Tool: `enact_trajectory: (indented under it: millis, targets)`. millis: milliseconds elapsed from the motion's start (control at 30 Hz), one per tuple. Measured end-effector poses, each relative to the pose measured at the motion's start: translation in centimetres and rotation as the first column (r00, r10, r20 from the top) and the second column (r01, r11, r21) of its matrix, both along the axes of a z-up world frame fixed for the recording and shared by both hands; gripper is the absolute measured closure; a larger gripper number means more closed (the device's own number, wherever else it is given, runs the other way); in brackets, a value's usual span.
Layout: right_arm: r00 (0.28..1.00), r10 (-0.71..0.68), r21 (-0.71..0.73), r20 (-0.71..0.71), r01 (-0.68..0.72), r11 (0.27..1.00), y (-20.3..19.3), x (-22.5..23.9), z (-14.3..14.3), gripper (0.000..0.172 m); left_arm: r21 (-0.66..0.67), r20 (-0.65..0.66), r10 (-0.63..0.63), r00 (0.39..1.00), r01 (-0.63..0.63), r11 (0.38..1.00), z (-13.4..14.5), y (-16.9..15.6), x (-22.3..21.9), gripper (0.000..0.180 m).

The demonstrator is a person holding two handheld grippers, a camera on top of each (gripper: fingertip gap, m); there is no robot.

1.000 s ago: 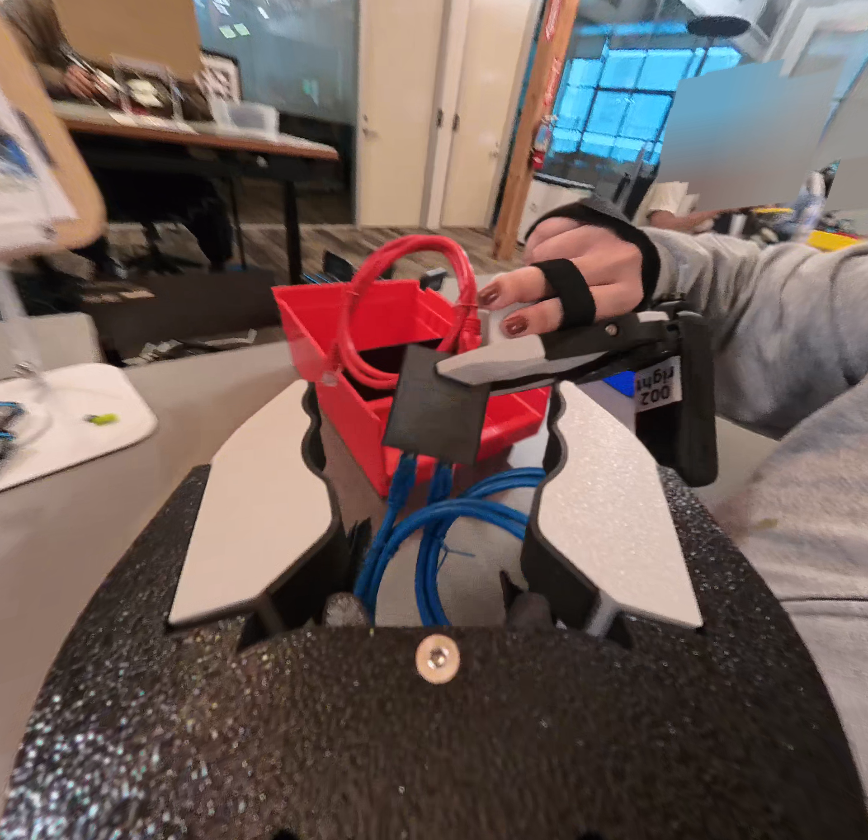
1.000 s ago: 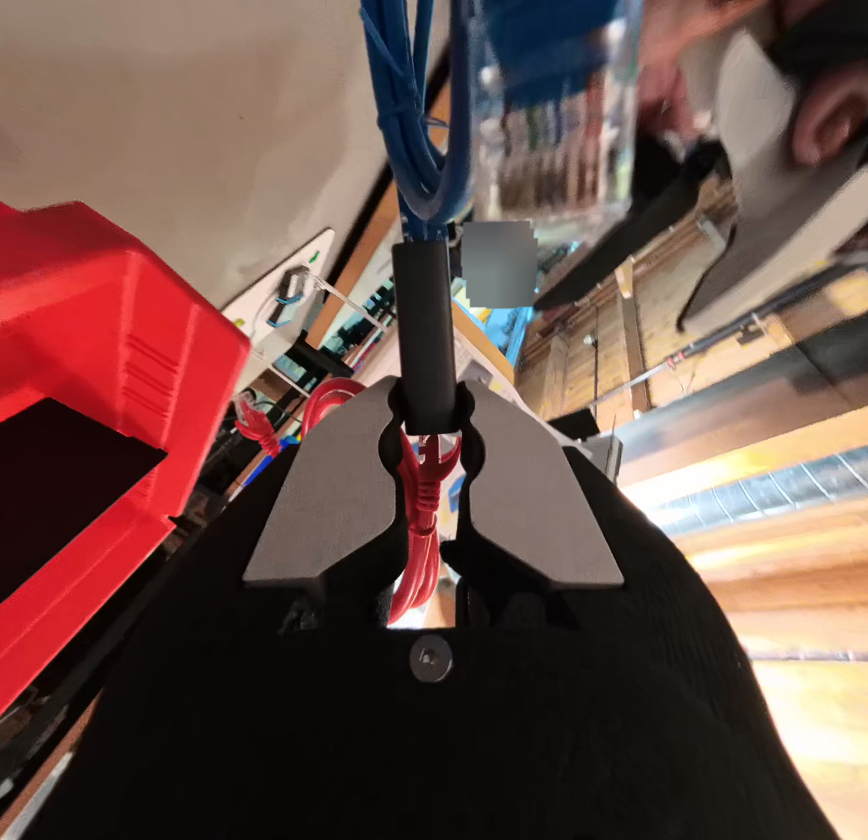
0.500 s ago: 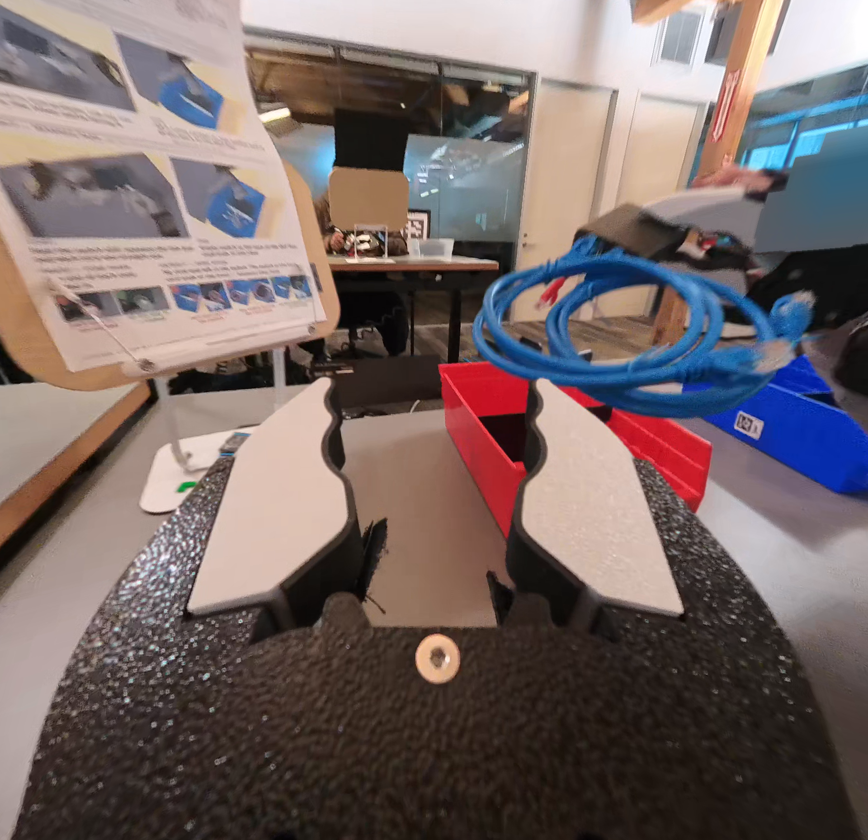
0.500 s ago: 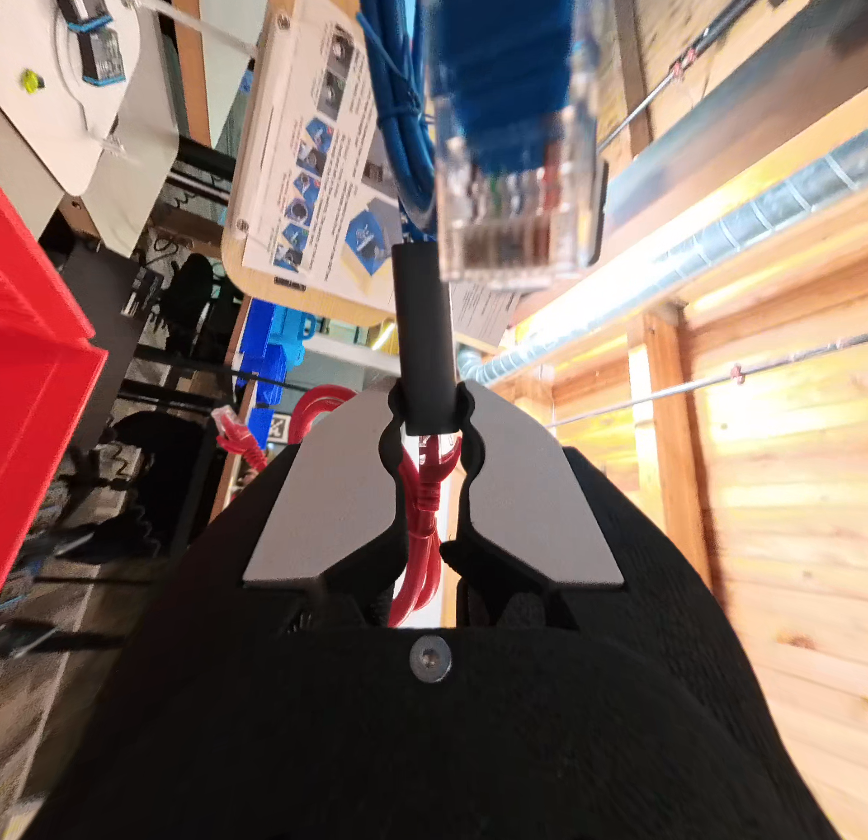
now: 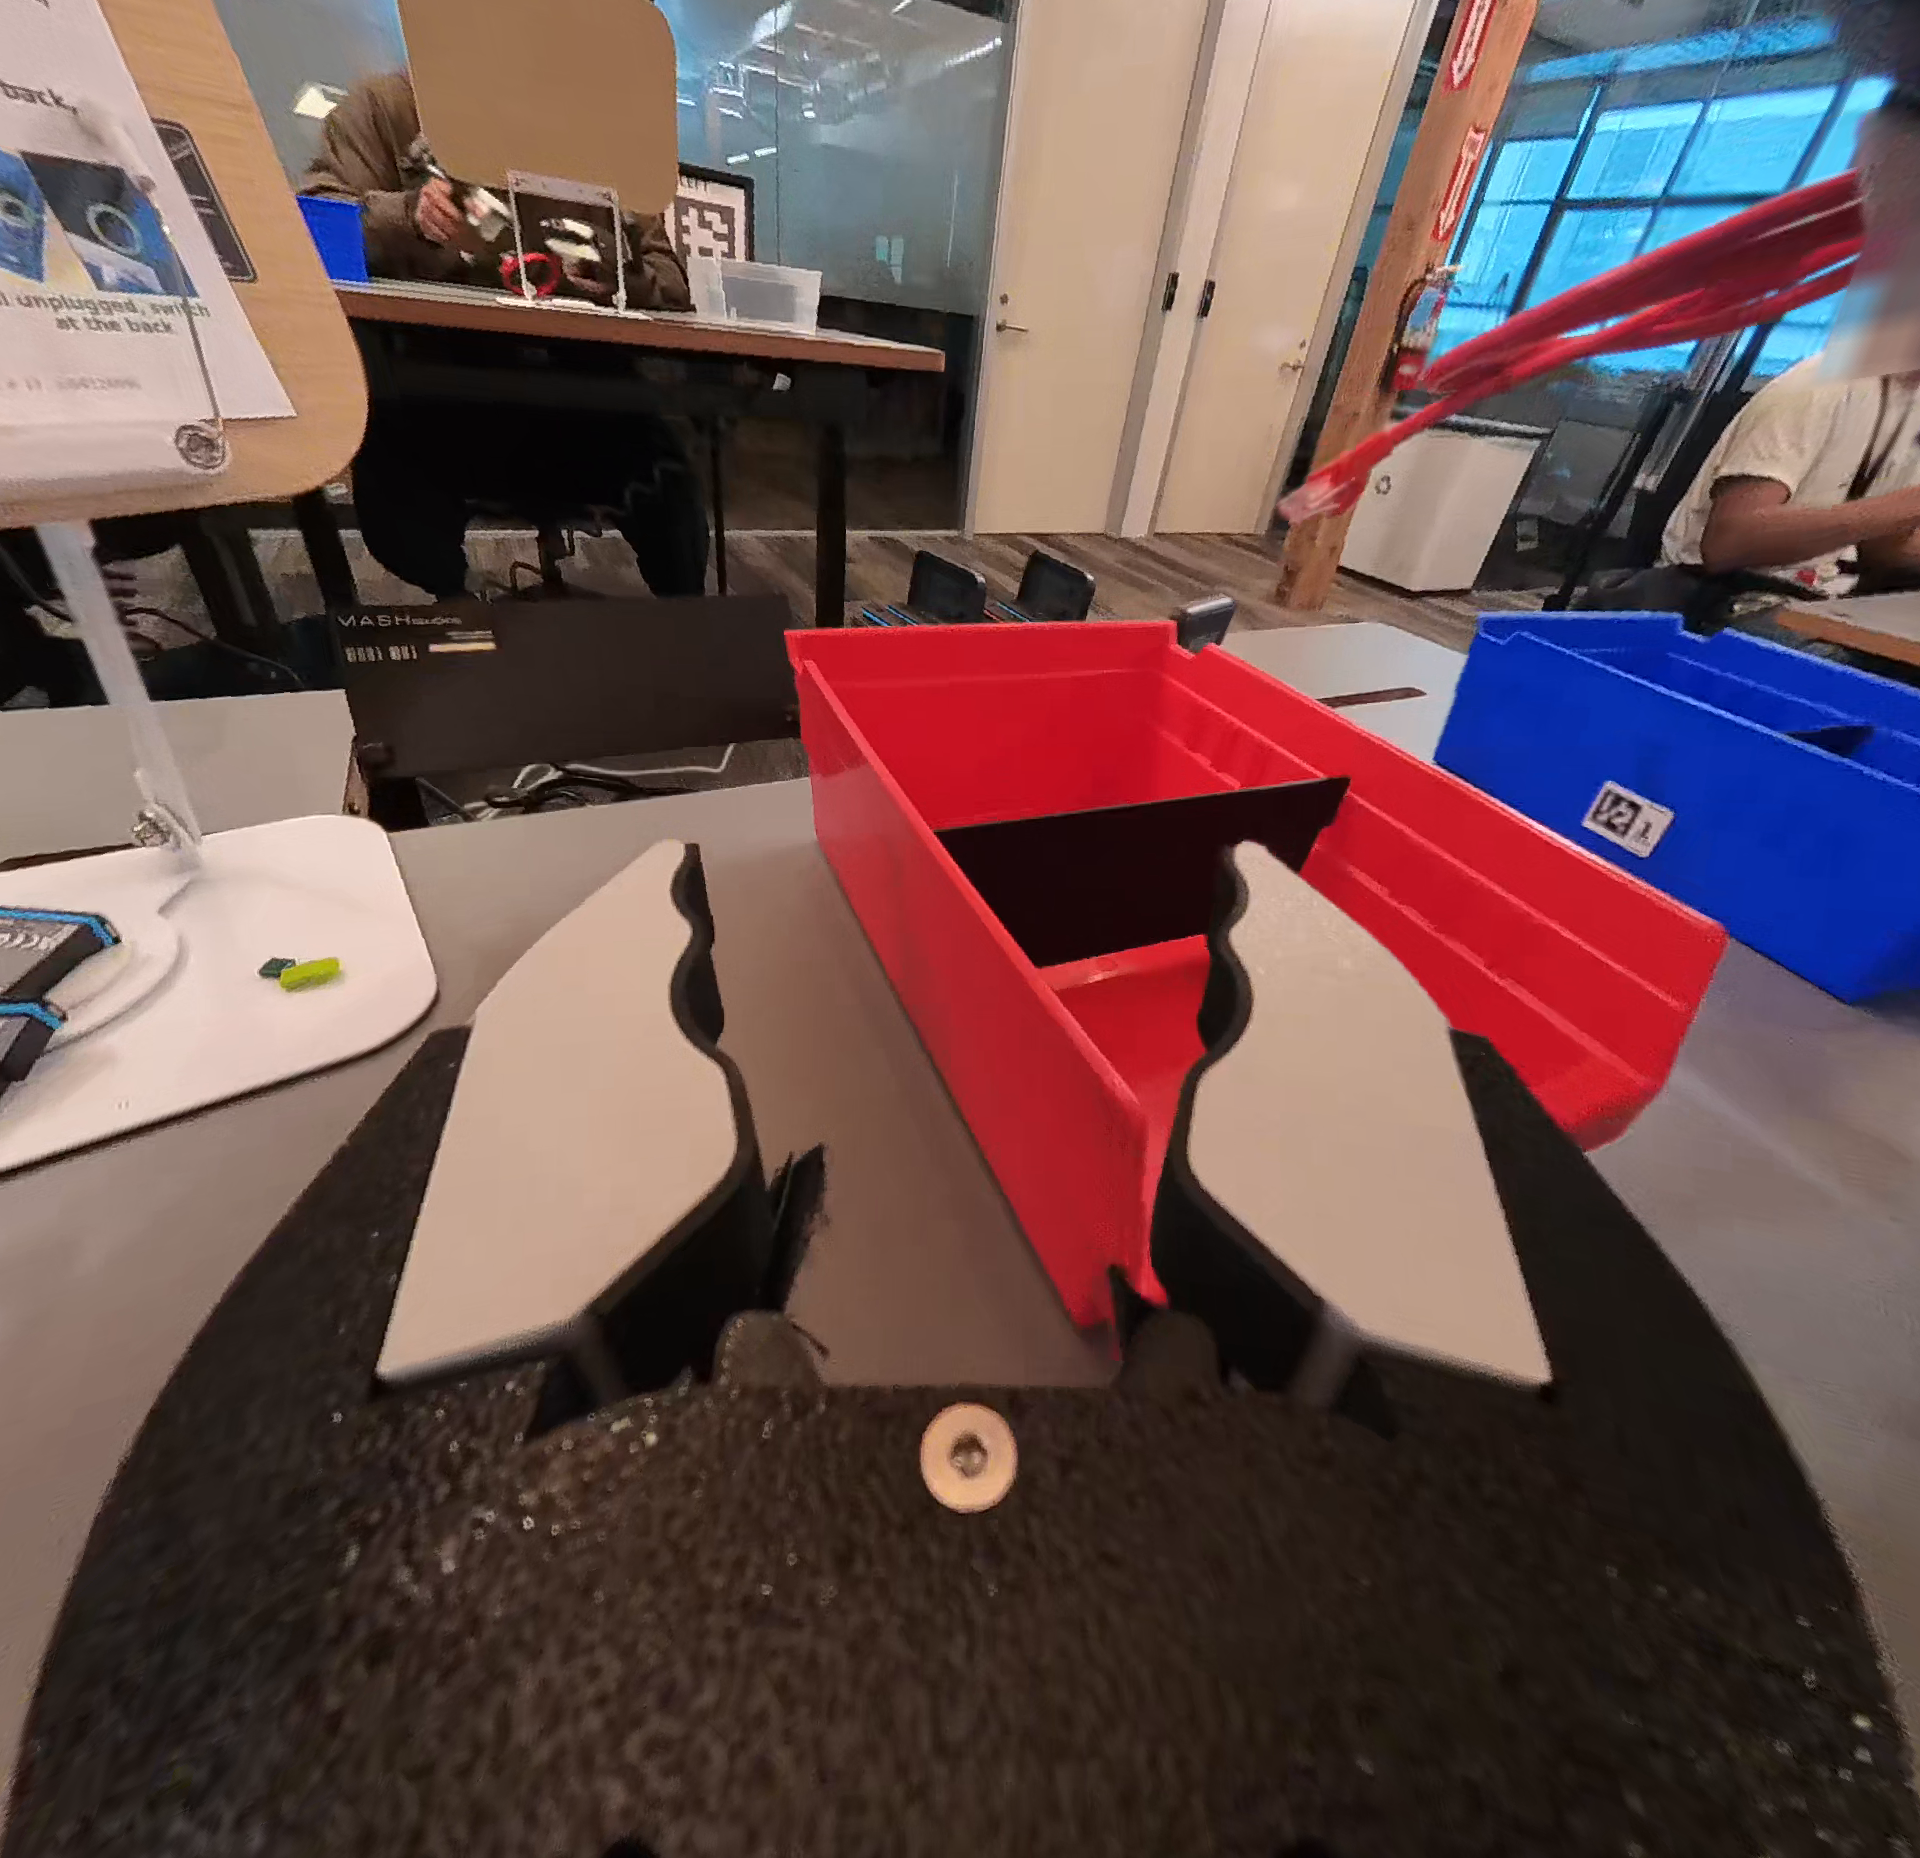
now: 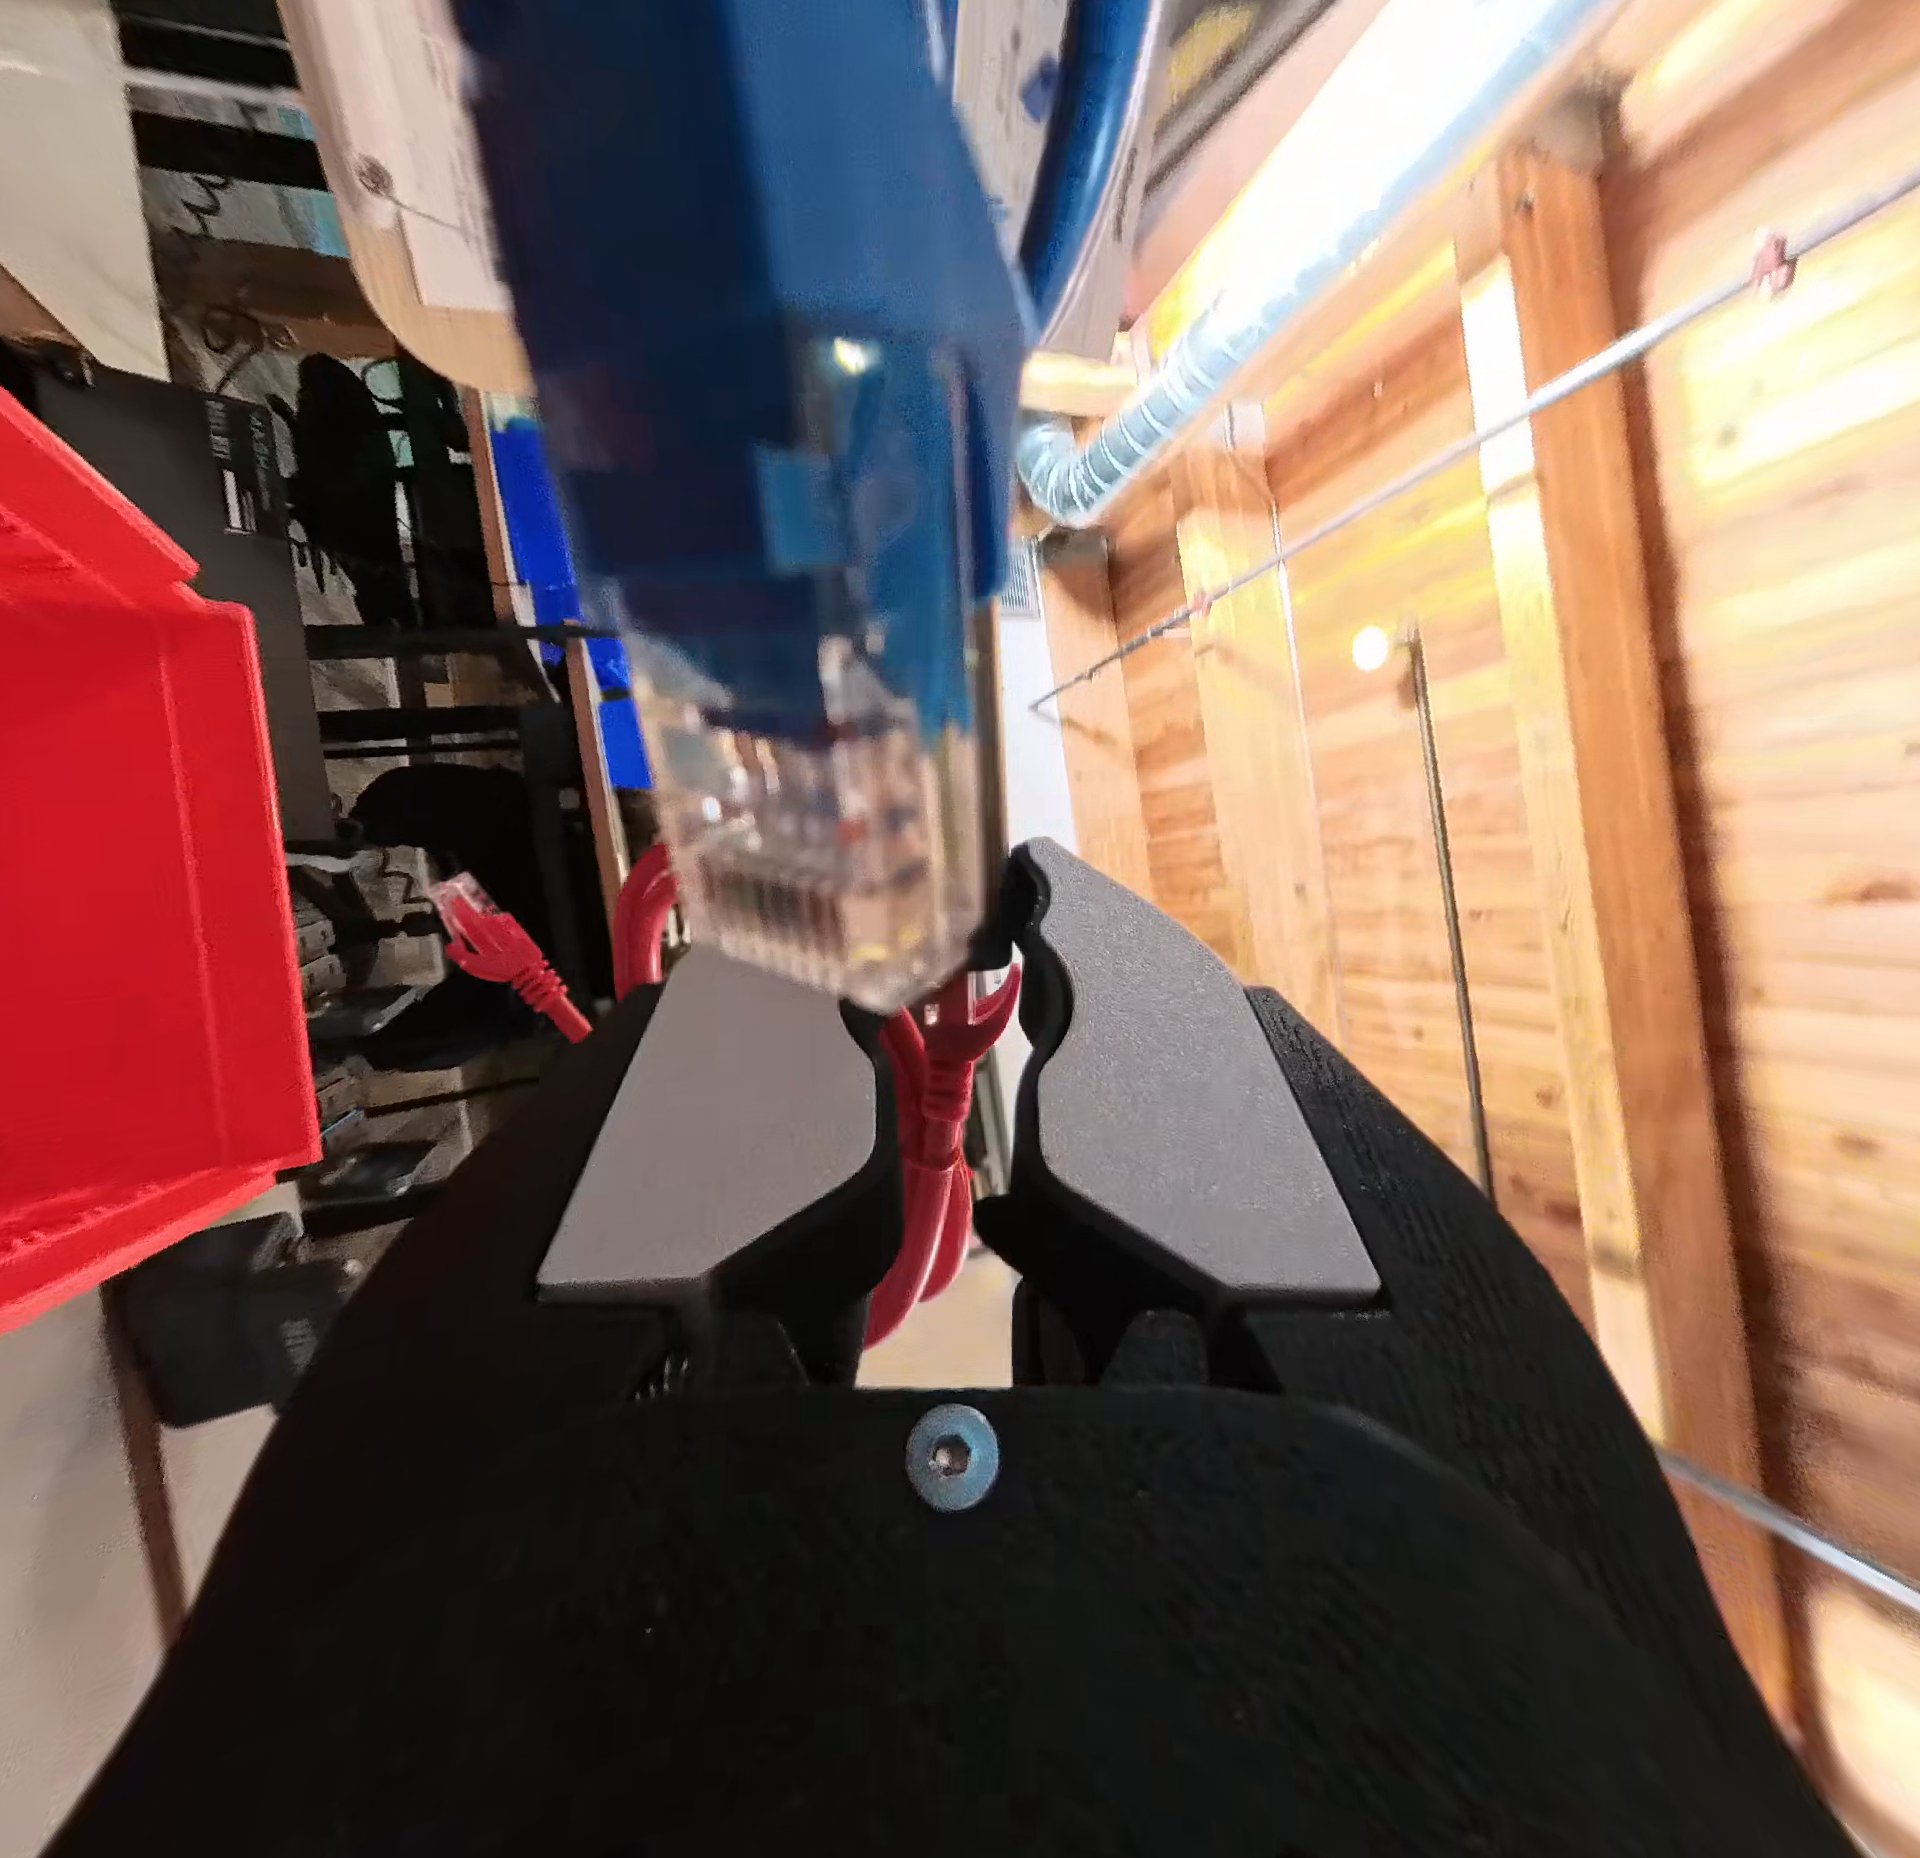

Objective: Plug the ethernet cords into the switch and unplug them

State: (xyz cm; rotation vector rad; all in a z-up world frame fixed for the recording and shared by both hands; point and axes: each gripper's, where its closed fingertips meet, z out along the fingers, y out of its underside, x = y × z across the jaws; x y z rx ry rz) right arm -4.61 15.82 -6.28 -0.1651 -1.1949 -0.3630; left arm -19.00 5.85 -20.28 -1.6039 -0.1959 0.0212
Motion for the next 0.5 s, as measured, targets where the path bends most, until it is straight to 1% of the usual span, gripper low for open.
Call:
enact_trajectory:
  millis: [133, 200, 267, 333, 433, 500]
  targets:
    - [1.000, -0.005, -0.019, 0.002, 0.005, 1.000, 0.7, -0.1, 0.0, 0.152, -0.134, -0.046, -0.071, 0.996, 0.064, 0.989, -2.1, 2.1, -0.5, 0.086]
    - [1.000, -0.009, -0.014, 0.007, 0.009, 1.000, 0.9, 0.0, -0.1, 0.152, -0.143, -0.076, -0.089, 0.993, 0.078, 0.987, -2.3, 3.2, -1.2, 0.086]
    - [1.000, -0.004, -0.020, 0.004, 0.004, 1.000, 1.0, 0.1, 0.0, 0.152, -0.099, -0.110, -0.073, 0.991, 0.062, 0.993, -1.7, 4.3, -2.2, 0.086]
    - [1.000, -0.008, -0.023, -0.004, 0.008, 1.000, 1.3, 0.5, 0.2, 0.151, -0.033, -0.152, -0.041, 0.988, 0.036, 0.999, -0.8, 4.6, -3.0, 0.087]
    - [1.000, -0.024, -0.031, -0.017, 0.024, 0.999, 1.9, 1.0, 0.5, 0.152, 0.094, -0.188, 0.034, 0.982, -0.017, 0.995, 0.1, 3.4, -3.7, 0.091]
    - [0.999, -0.038, -0.033, -0.018, 0.037, 0.999, 2.3, 1.0, 0.5, 0.152, 0.168, -0.158, 0.080, 0.984, -0.053, 0.984, -0.2, 2.1, -4.0, 0.094]
